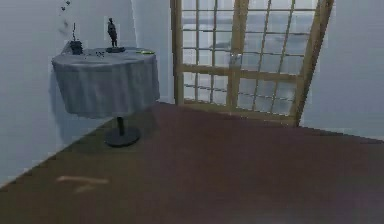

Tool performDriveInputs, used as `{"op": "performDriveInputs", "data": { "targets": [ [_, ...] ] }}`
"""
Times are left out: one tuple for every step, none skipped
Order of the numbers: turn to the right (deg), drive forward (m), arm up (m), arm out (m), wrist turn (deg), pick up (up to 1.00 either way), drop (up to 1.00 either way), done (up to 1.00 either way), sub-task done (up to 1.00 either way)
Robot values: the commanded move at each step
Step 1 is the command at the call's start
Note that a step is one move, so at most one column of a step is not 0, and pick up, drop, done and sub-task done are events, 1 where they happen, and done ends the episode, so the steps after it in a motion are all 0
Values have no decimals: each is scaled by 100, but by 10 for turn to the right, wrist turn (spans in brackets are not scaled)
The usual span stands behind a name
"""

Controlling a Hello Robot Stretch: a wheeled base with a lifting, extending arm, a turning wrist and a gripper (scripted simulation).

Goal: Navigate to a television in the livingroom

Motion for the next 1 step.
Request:
{"op": "performDriveInputs", "data": {
  "targets": [
    [-270,0,0,0,0,0,0,0,0]
  ]
}}
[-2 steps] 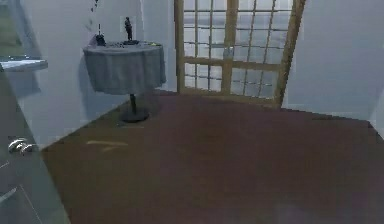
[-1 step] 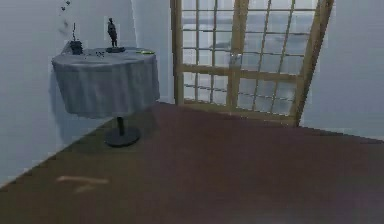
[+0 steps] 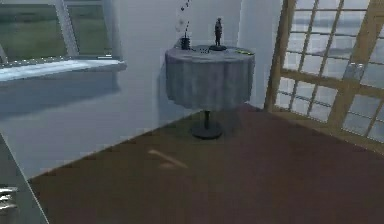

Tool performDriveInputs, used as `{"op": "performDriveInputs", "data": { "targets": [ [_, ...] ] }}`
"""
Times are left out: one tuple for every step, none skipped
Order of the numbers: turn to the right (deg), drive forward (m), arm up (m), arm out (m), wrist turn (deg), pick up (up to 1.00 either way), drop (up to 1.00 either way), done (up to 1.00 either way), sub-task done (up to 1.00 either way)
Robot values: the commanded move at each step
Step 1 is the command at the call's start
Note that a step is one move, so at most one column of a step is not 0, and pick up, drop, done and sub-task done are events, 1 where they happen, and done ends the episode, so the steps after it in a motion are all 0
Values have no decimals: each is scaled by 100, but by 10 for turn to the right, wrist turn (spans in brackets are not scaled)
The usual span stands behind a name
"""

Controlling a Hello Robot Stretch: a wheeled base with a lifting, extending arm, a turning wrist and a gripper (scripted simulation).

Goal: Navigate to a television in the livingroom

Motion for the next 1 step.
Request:
{"op": "performDriveInputs", "data": {
  "targets": [
    [0,55,0,0,0,0,0,0,0]
  ]
}}
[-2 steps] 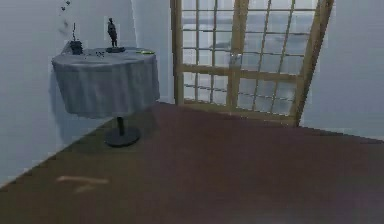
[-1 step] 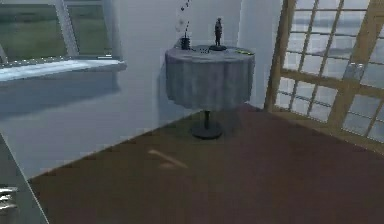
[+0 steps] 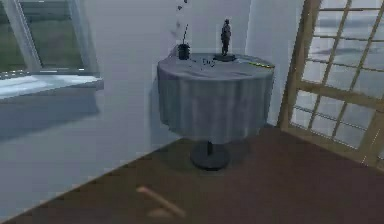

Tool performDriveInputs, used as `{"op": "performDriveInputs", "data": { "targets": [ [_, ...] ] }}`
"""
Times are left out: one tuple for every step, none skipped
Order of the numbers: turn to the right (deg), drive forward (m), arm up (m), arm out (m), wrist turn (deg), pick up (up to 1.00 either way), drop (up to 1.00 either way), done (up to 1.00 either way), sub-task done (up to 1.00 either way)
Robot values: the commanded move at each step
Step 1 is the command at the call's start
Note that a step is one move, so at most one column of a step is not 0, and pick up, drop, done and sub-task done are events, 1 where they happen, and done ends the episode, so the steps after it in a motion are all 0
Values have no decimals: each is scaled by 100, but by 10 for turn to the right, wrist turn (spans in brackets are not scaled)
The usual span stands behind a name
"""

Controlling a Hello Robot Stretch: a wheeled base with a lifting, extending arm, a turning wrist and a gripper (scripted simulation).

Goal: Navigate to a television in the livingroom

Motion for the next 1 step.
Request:
{"op": "performDriveInputs", "data": {
  "targets": [
    [-390,0,0,0,0,0,0,0,0]
  ]
}}
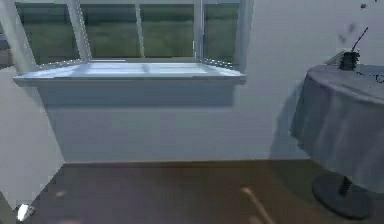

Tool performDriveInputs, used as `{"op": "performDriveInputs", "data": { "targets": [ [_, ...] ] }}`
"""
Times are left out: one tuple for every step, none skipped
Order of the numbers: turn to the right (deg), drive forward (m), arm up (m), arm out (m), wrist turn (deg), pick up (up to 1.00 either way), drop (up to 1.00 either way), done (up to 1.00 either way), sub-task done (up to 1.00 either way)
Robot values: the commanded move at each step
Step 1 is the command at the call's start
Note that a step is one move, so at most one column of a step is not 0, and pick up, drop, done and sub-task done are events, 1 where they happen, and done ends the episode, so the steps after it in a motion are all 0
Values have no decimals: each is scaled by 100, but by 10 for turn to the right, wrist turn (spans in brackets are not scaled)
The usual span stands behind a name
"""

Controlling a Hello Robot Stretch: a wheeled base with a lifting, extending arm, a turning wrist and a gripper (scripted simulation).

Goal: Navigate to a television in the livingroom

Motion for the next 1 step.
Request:
{"op": "performDriveInputs", "data": {
  "targets": [
    [0,65,0,0,0,0,0,0,0]
  ]
}}
